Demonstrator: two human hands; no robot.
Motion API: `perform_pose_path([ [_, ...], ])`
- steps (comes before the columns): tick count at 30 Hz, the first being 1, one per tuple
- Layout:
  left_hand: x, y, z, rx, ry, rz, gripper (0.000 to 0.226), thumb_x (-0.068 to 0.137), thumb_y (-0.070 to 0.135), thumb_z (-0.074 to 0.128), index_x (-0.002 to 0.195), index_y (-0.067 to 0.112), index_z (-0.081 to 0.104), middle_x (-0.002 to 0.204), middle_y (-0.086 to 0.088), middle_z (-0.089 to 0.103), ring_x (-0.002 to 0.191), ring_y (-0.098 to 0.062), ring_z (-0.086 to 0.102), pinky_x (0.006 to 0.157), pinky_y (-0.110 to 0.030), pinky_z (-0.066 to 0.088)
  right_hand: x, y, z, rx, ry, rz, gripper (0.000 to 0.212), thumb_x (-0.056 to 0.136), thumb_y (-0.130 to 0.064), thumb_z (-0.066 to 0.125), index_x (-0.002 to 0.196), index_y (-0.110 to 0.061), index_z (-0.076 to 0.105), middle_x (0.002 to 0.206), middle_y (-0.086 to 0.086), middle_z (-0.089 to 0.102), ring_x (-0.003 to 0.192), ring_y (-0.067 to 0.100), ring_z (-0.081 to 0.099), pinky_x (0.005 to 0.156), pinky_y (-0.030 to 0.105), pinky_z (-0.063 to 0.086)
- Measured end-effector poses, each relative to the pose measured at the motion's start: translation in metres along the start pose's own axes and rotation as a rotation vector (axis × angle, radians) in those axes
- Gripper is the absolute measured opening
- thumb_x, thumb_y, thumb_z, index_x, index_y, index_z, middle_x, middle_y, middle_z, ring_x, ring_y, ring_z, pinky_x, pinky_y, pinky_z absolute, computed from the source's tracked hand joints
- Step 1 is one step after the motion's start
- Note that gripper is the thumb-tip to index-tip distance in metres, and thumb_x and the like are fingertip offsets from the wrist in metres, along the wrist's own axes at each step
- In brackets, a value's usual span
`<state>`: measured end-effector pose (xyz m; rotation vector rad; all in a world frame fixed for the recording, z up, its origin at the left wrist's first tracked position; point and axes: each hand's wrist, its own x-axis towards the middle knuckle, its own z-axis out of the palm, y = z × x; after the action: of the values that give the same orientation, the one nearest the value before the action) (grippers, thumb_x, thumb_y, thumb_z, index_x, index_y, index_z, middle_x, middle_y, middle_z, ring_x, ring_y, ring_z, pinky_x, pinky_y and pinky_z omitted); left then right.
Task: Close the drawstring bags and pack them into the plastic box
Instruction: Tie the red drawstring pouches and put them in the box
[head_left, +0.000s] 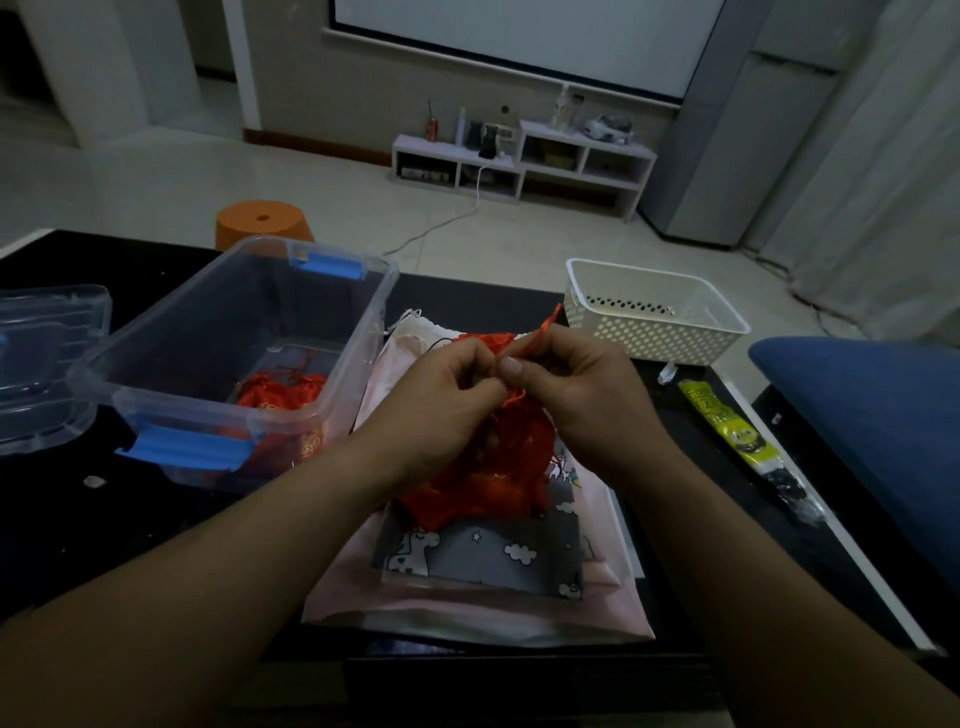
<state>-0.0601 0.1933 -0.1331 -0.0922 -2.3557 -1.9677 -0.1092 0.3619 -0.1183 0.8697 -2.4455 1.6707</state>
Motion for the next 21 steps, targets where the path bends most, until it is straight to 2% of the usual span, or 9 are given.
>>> perform_pose_path([
  [3, -0.001, -0.002, 0.004, 0.028, 0.049, 0.018, 0.008, 0.101, 0.01, 0.057, 0.095, 0.01, 0.061, 0.069, -0.011, 0.064, 0.06, -0.02, 0.063, 0.055, -0.032, 0.052, 0.001, 0.002, 0.007, -0.023, 0.005, -0.007, 0.009, 0.094, -0.018, 0.074, 0.101, -0.02, 0.079, 0.094, 0.001, 0.077, 0.093, 0.024, 0.073, 0.086, 0.052, 0.059],
  [6, 0.0, -0.001, 0.004, 0.052, 0.064, 0.048, 0.012, 0.101, 0.011, 0.057, 0.096, 0.011, 0.067, 0.074, -0.019, 0.067, 0.061, -0.018, 0.062, 0.056, -0.032, 0.052, 0.002, 0.004, 0.009, -0.083, 0.038, -0.031, 0.009, 0.092, -0.024, 0.074, 0.1, -0.025, 0.079, 0.094, 0.002, 0.074, 0.093, 0.025, 0.07, 0.085, 0.053, 0.057],
  [8, 0.0, 0.0, 0.002, 0.004, 0.033, 0.032, 0.013, 0.104, 0.011, 0.056, 0.101, 0.008, 0.069, 0.073, -0.015, 0.068, 0.06, -0.017, 0.065, 0.055, -0.027, 0.054, 0.001, 0.002, 0.004, -0.066, 0.044, -0.017, 0.008, 0.095, -0.019, 0.074, 0.099, -0.023, 0.079, 0.092, 0.0, 0.075, 0.093, 0.021, 0.071, 0.086, 0.049, 0.059],
  [10, -0.001, 0.002, 0.001, -0.033, -0.016, 0.021, 0.014, 0.105, 0.013, 0.056, 0.105, 0.005, 0.068, 0.074, -0.013, 0.069, 0.064, -0.018, 0.068, 0.06, -0.024, 0.057, 0.001, 0.0, -0.001, 0.034, 0.05, 0.017, 0.009, 0.095, -0.011, 0.073, 0.098, -0.018, 0.078, 0.091, 0.0, 0.078, 0.092, 0.017, 0.074, 0.086, 0.039, 0.061],
  [13, -0.002, 0.003, 0.0, -0.074, -0.063, 0.013, 0.013, 0.105, 0.01, 0.057, 0.102, -0.001, 0.065, 0.07, -0.013, 0.069, 0.063, -0.017, 0.068, 0.062, -0.023, 0.057, 0.002, 0.0, -0.003, 0.18, 0.052, 0.076, 0.007, 0.095, -0.006, 0.072, 0.096, -0.011, 0.076, 0.09, 0.003, 0.078, 0.088, 0.015, 0.074, 0.081, 0.03, 0.061],
  [16, -0.003, 0.004, 0.0, -0.086, -0.075, 0.015, 0.014, 0.106, 0.014, 0.055, 0.097, 0.004, 0.062, 0.071, -0.013, 0.072, 0.063, -0.019, 0.069, 0.061, -0.025, 0.057, 0.002, 0.0, -0.003, 0.208, 0.053, 0.109, 0.005, 0.096, -0.008, 0.071, 0.098, -0.01, 0.076, 0.09, 0.006, 0.077, 0.086, 0.016, 0.074, 0.077, 0.027, 0.059],
  [21, -0.005, 0.005, 0.0, -0.06, -0.077, 0.05, 0.021, 0.107, 0.016, 0.052, 0.102, -0.003, 0.058, 0.077, -0.015, 0.072, 0.064, -0.016, 0.072, 0.063, -0.023, 0.058, 0.004, 0.003, -0.007, 0.285, 0.096, 0.175, 0.007, 0.099, -0.018, 0.07, 0.1, -0.014, 0.075, 0.1, 0.017, 0.075, 0.091, 0.027, 0.071, 0.083, 0.045, 0.059],
])
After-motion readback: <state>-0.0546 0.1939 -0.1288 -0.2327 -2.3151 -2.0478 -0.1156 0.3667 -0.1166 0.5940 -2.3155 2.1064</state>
